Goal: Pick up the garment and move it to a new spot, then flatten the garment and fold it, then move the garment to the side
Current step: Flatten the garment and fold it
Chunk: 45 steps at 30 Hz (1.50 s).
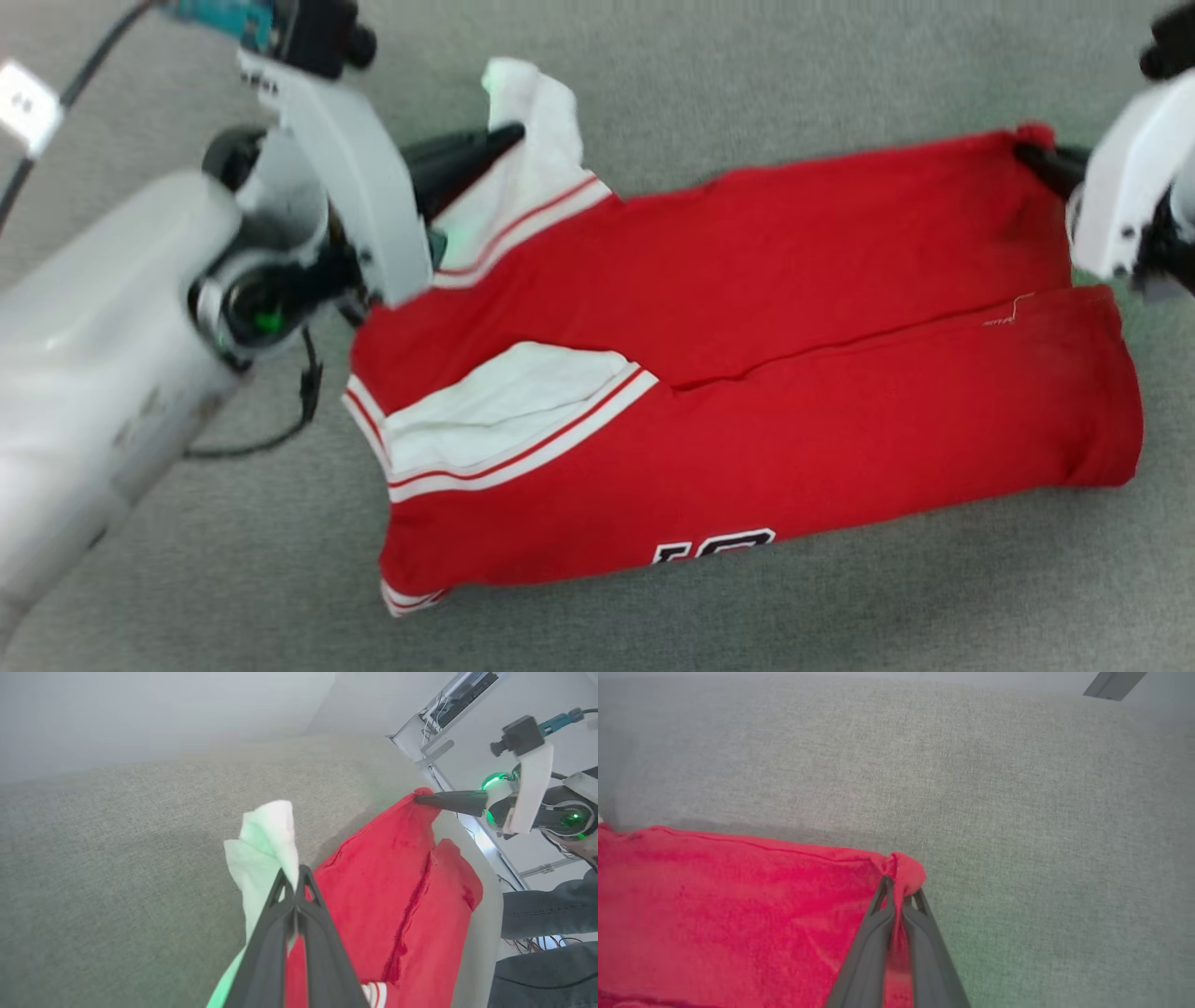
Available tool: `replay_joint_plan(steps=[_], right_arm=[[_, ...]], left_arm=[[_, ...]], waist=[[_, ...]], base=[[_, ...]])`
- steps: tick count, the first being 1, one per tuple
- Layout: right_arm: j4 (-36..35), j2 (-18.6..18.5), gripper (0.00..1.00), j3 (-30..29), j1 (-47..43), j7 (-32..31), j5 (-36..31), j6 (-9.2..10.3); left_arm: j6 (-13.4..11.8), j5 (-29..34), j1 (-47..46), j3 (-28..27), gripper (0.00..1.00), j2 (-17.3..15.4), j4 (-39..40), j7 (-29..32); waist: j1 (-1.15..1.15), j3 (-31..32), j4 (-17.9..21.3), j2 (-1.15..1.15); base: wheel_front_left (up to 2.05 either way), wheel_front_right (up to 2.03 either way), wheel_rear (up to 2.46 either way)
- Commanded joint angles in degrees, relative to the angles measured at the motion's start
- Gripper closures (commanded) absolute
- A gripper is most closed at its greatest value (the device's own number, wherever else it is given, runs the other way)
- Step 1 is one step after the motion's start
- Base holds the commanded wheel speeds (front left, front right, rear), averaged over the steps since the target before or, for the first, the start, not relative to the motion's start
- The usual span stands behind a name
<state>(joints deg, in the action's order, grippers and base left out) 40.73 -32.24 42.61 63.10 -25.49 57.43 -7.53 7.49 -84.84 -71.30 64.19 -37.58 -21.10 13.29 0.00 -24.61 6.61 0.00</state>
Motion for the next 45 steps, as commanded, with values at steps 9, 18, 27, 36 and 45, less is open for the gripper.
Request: replay_joint_plan(steps=[9,18,27,36,45], right_arm=[[-9.9,-9.4,1.0,4.0,-10.3,3.8,5.1,0.09],[-15.4,-16.4,1.0,4.0,-20.7,9.9,9.3,0.09],[-16.7,-18.7,1.0,3.0,-27.0,16.3,9.8,0.09],[-14.4,-15.7,1.0,4.4,-29.5,20.6,8.2,0.09],[-12.0,-13.4,1.0,6.1,-28.7,21.6,7.6,0.09]], left_arm=[[-0.1,-0.4,10.6,2.5,1.0,-9.1,16.2,-7.9],[0.0,-1.4,23.5,5.4,1.0,-14.0,21.8,-17.3],[0.0,0.4,30.3,7.3,1.0,-12.8,19.7,-20.9],[0.0,3.5,32.9,8.2,1.0,-7.7,13.2,-23.0],[-0.1,6.1,32.8,8.5,0.84,-3.6,7.2,-24.8]], waist=[[0.0,6.3,-4.2,0.0],[0.0,7.2,-6.1,0.0],[0.0,6.9,-6.8,0.0],[0.0,6.8,-6.4,0.0],[0.0,6.9,-6.3,0.0]], base=[[0.0,0.0,0.0],[0.0,0.0,0.0],[0.0,0.0,0.0],[0.0,0.0,0.0],[0.0,0.0,0.0]])
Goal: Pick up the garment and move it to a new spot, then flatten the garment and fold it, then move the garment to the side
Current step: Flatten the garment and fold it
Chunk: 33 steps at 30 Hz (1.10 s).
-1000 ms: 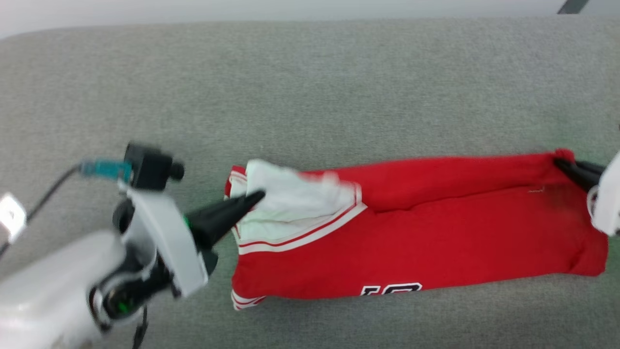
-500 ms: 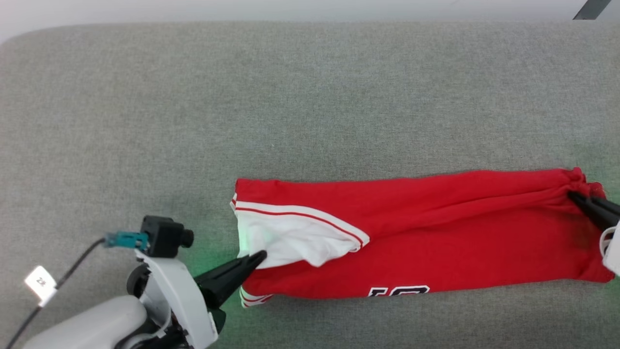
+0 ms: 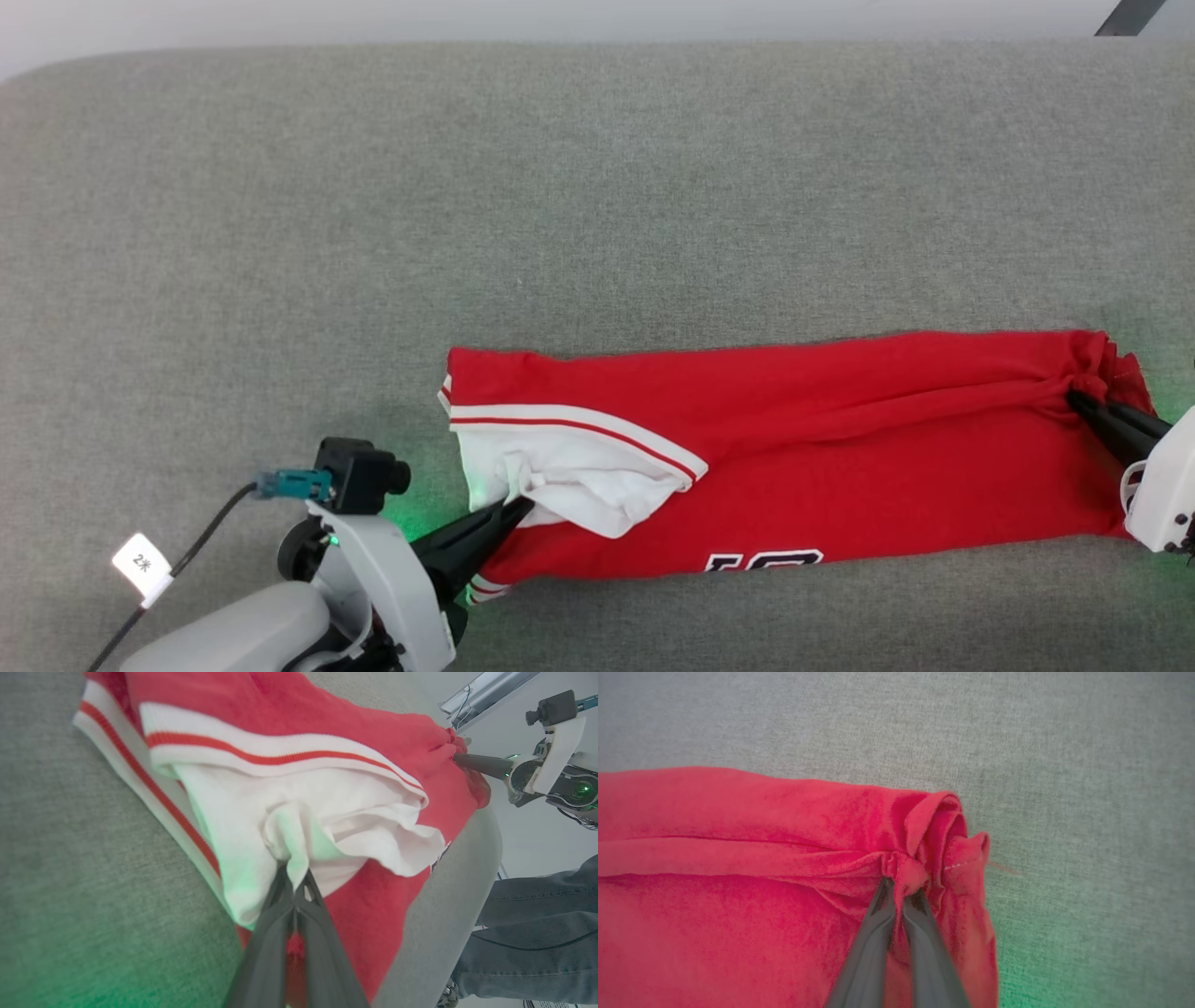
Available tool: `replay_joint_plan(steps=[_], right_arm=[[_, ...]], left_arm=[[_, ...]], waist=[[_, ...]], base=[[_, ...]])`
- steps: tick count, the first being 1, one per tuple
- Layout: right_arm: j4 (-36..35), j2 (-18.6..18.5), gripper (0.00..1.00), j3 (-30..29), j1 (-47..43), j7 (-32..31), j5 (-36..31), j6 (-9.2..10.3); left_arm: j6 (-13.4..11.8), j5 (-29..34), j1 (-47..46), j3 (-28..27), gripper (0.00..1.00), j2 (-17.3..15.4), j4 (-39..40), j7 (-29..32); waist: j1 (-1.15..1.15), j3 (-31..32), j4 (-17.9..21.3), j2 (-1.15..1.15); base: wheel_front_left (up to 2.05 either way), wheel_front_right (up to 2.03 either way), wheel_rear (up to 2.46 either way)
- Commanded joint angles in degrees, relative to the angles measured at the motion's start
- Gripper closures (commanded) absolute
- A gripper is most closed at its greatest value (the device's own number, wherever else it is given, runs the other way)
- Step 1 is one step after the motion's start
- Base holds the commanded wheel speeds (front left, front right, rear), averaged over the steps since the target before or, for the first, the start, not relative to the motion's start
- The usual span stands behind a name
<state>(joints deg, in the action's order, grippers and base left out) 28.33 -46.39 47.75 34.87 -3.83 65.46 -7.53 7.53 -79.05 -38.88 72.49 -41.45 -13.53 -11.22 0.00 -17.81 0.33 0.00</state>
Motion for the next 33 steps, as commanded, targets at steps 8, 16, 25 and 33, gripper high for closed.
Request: replay_joint_plan(steps=[8,16,25,33], right_arm=[[0.1,-0.5,0.0,0.8,-0.8,1.7,0.5,0.09],[-0.7,-4.5,0.0,-0.7,-4.7,1.3,4.6,0.09],[1.8,-7.1,0.0,-3.4,-9.1,-1.4,11.8,0.09],[5.2,-8.0,0.0,-4.2,-10.0,-6.4,15.4,0.09]], left_arm=[[-0.1,0.9,1.6,-2.5,0.0,2.0,-1.6,-3.2],[-1.0,5.4,7.5,-13.9,0.0,5.3,-0.6,-3.9],[-1.2,17.0,19.8,-31.2,0.0,13.5,-1.5,-3.9],[-1.6,32.1,25.2,-42.9,0.0,19.5,-1.4,-3.9]], waist=[[0.0,2.5,-1.1,0.0],[0.0,5.3,-5.2,0.0],[0.0,6.5,-10.0,0.0],[0.0,6.4,-12.2,0.0]], base=[[0.0,0.0,0.0],[0.0,0.0,0.0],[0.0,0.0,0.0],[0.0,0.0,0.0]])
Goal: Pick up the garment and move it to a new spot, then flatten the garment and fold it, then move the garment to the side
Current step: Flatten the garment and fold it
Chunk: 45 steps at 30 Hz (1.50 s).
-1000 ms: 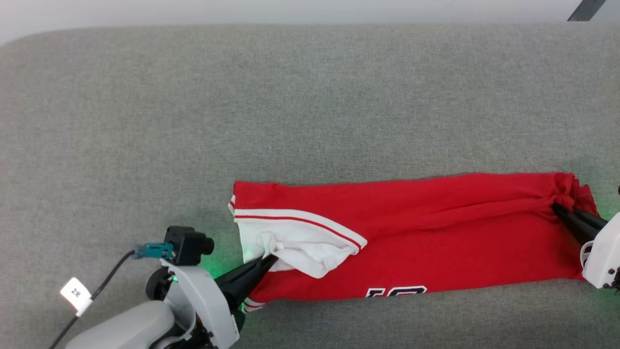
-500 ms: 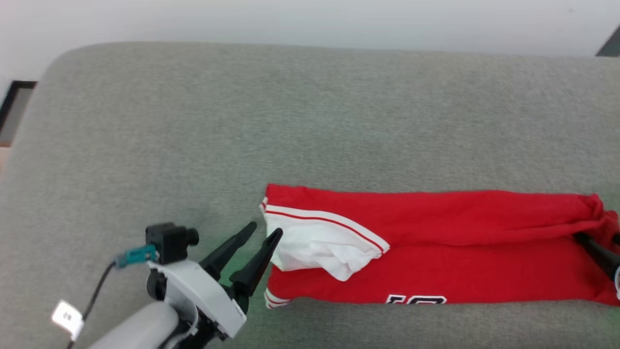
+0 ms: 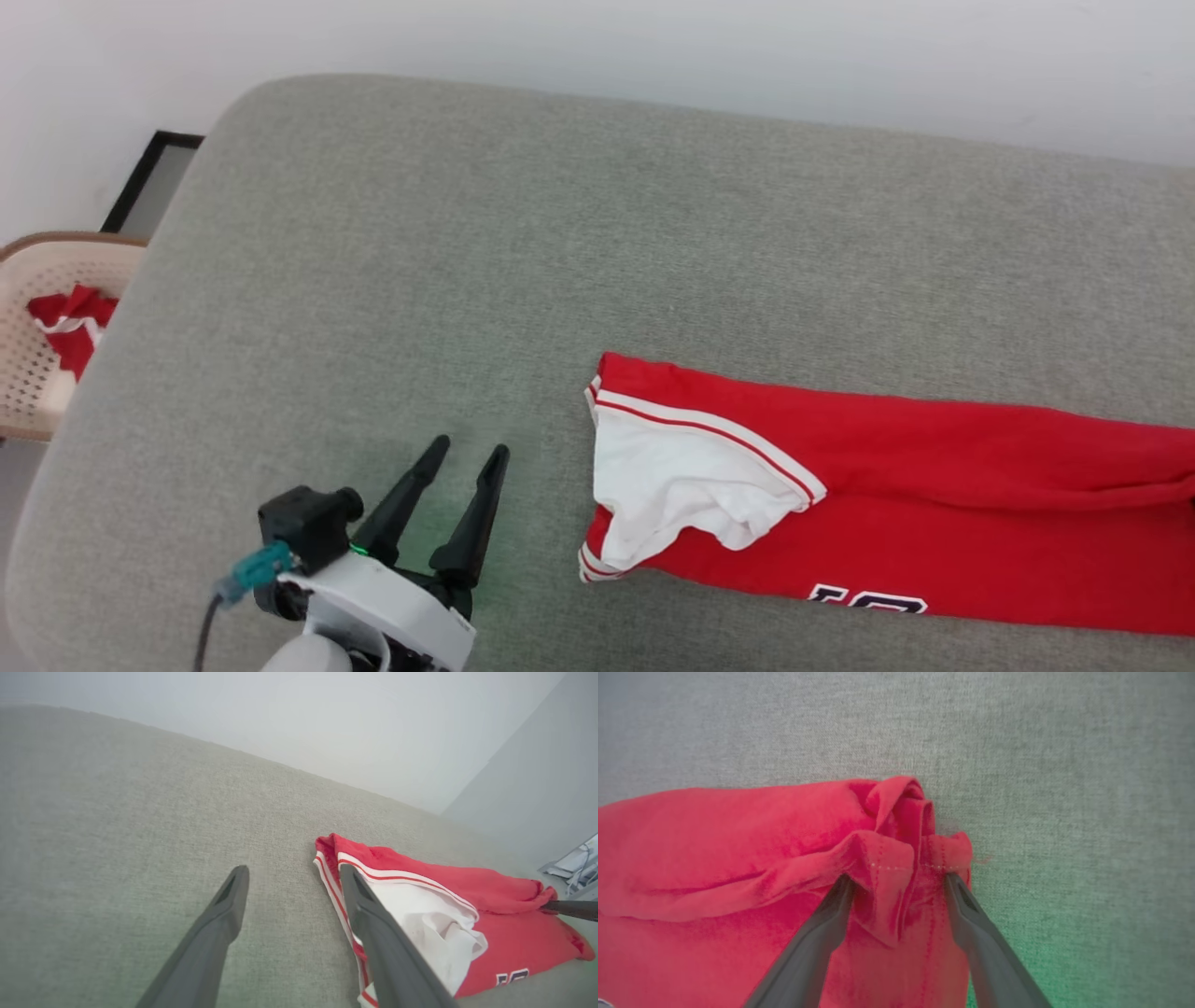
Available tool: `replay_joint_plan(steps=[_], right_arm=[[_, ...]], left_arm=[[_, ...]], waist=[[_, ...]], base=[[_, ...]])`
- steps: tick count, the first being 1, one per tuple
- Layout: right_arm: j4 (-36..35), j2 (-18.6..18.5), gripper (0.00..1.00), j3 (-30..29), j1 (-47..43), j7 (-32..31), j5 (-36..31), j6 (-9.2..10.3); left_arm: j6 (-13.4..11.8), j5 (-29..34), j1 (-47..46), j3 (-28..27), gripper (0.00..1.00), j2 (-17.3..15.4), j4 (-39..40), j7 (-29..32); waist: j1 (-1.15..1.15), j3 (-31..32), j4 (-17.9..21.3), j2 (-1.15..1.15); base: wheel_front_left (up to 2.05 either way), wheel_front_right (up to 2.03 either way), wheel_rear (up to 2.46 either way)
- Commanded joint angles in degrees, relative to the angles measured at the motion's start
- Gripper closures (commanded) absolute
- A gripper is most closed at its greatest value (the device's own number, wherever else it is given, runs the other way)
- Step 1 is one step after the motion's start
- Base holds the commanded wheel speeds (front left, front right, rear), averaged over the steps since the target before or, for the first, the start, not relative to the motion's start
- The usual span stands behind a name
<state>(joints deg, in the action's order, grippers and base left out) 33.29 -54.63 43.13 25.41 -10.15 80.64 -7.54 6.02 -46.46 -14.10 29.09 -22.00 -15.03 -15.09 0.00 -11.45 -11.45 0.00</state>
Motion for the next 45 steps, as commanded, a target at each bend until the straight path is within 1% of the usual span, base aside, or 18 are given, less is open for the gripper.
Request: replay_joint_plan(steps=[1,5,7,10,14,15,16,17,18,21,26,30,33,38,45], right_arm=[[0.9,0.5,0.0,0.6,-0.4,-1.6,0.6,0.11],[2.2,2.1,0.0,1.9,-0.1,-8.2,1.8,0.11],[2.8,2.7,0.0,2.5,0.0,-10.8,2.1,0.11],[3.7,3.8,0.0,3.2,0.6,-13.5,1.6,0.11],[5.3,6.0,0.0,4.5,1.0,-15.7,-0.1,0.11],[5.6,6.7,0.03,4.8,1.2,-15.8,-0.5,0.11],[5.8,7.5,0.41,4.9,1.5,-15.8,-0.9,0.1],[5.8,8.3,0.65,4.8,1.6,-15.7,-1.0,0.08],[5.9,9.0,1.0,4.6,2.0,-15.4,-1.1,0.08],[6.2,10.4,1.0,3.7,2.9,-13.9,-1.6,0.04],[7.4,9.8,1.0,1.8,4.3,-11.5,-2.1,0.1],[7.9,9.1,1.0,-0.4,5.4,-8.9,-1.8,0.15],[8.6,7.6,1.0,-2.1,6.3,-6.6,-2.0,0.29],[8.9,5.3,1.0,-4.5,7.8,-4.4,-2.1,0.13],[12.1,-0.2,1.0,-8.4,9.2,-1.9,-1.8,0.11]], left_arm=[[-0.3,2.4,1.0,-1.0,0.0,0.9,0.4,0.0],[-1.5,14.7,2.9,-7.3,0.0,4.0,2.2,0.0],[-1.6,19.1,4.2,-9.8,0.0,5.8,2.7,0.0],[-0.9,23.9,5.3,-13.8,0.0,7.8,3.5,0.0],[0.2,27.6,6.9,-18.0,0.0,10.6,3.9,0.0],[0.5,28.5,7.1,-18.6,0.0,10.9,3.8,0.0],[0.7,29.2,7.1,-19.2,0.0,11.3,3.6,0.0],[0.9,29.8,7.1,-19.7,0.0,11.7,3.5,0.0],[1.1,30.3,7.2,-20.1,0.0,12.1,3.3,0.0],[1.3,31.5,7.5,-21.3,0.0,12.9,3.2,0.0],[1.5,33.0,7.7,-22.8,0.0,13.6,3.3,0.0],[1.5,33.8,8.0,-24.2,0.0,13.9,4.2,0.0],[1.5,34.9,8.0,-24.9,0.0,13.8,5.2,0.0],[1.5,34.7,6.7,-26.6,0.0,14.1,7.8,0.0],[1.5,36.1,5.3,-27.5,0.0,13.2,11.1,0.0]], waist=[[0.0,0.0,-0.5,0.0],[0.0,0.1,-0.6,0.0],[0.0,0.2,-0.4,0.0],[0.0,0.3,-0.1,0.0],[0.0,0.2,0.4,0.0],[0.0,0.1,0.5,0.0],[0.0,0.0,0.7,0.0],[0.0,0.0,0.8,0.0],[0.0,-0.1,0.9,0.0],[0.0,-0.1,1.3,0.0],[0.0,-0.1,2.5,0.0],[0.0,-0.3,4.3,0.0],[0.0,-1.0,6.1,0.0],[0.0,-3.0,9.4,0.0],[0.0,-5.8,12.8,0.0]], base=[[0.0,0.0,0.0],[0.0,0.0,0.0],[0.0,0.0,0.0],[0.0,0.0,0.0],[0.0,0.0,0.0],[0.0,0.0,0.0],[0.0,0.0,0.0],[0.0,0.0,0.0],[0.0,0.0,0.0],[0.0,0.0,0.0],[0.0,0.0,0.0],[0.0,0.0,0.0],[0.0,0.0,0.0],[0.0,0.0,0.0],[0.0,0.0,0.0]])
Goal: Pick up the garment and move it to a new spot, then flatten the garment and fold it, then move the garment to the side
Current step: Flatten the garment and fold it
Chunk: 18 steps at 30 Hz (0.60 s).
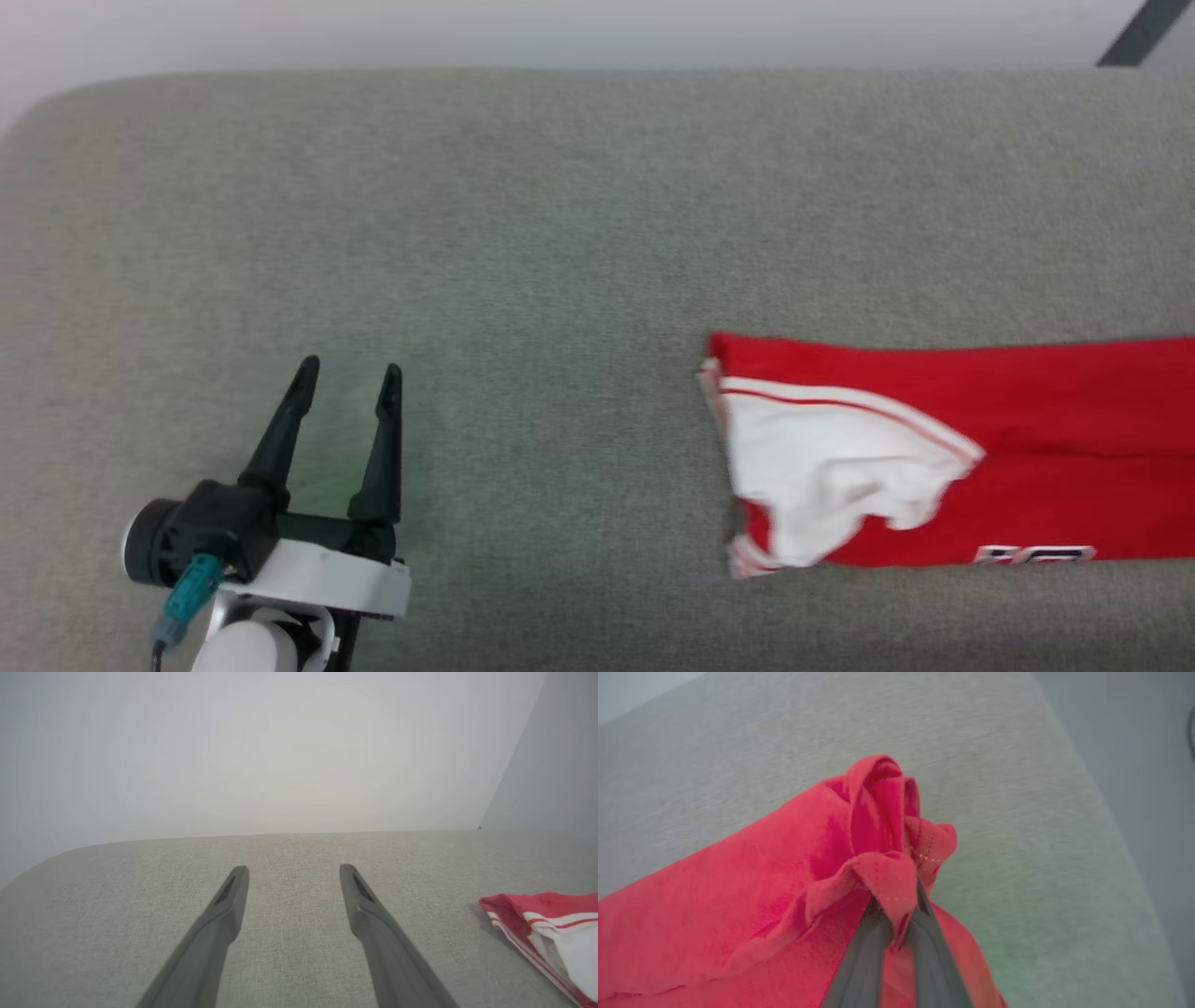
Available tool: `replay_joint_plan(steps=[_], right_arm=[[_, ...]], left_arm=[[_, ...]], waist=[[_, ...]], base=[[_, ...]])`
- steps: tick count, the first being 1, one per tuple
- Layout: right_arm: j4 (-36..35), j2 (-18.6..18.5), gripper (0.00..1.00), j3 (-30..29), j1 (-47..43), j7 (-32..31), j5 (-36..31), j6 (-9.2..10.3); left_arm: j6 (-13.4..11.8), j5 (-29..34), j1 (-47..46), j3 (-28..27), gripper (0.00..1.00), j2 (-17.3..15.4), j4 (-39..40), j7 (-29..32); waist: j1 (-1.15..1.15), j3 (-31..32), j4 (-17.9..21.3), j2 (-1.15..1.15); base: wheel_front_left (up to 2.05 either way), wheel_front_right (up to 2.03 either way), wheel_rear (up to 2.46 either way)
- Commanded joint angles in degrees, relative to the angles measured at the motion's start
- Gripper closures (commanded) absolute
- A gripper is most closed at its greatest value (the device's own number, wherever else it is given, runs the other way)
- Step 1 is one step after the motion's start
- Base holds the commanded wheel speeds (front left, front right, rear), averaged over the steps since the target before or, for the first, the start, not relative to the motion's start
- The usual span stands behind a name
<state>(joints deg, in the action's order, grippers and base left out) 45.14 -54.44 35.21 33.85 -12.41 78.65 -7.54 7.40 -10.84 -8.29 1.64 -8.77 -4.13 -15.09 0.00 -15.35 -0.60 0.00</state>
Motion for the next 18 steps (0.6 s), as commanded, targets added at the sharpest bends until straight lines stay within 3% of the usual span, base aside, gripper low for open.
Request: replay_joint_plan(steps=[1,6,10,18], right_arm=[[1.0,-1.2,1.0,-1.1,0.9,0.9,0.3,0.11],[4.2,-3.0,1.0,-3.6,0.8,2.6,1.3,0.1],[3.5,-2.3,1.0,-4.0,-0.1,2.8,1.5,0.1],[-7.6,-3.0,1.0,-1.6,-4.5,1.7,-0.4,0.1]], left_arm=[[0.1,0.6,-0.6,-0.2,0.0,-0.1,0.4,0.0],[0.1,0.9,-1.4,-0.1,0.0,-0.7,0.9,0.0],[0.1,1.0,-1.4,-0.7,0.0,-0.6,1.2,0.0],[0.1,1.1,0.8,0.1,0.0,0.1,0.8,0.0]], waist=[[0.0,-2.1,2.2,0.0],[0.0,-2.7,3.0,0.0],[0.0,-2.3,3.1,0.0],[0.0,-0.1,2.1,0.0]], base=[[0.0,0.0,0.0],[0.0,0.0,0.0],[0.0,0.0,0.0],[0.0,0.0,0.0]])
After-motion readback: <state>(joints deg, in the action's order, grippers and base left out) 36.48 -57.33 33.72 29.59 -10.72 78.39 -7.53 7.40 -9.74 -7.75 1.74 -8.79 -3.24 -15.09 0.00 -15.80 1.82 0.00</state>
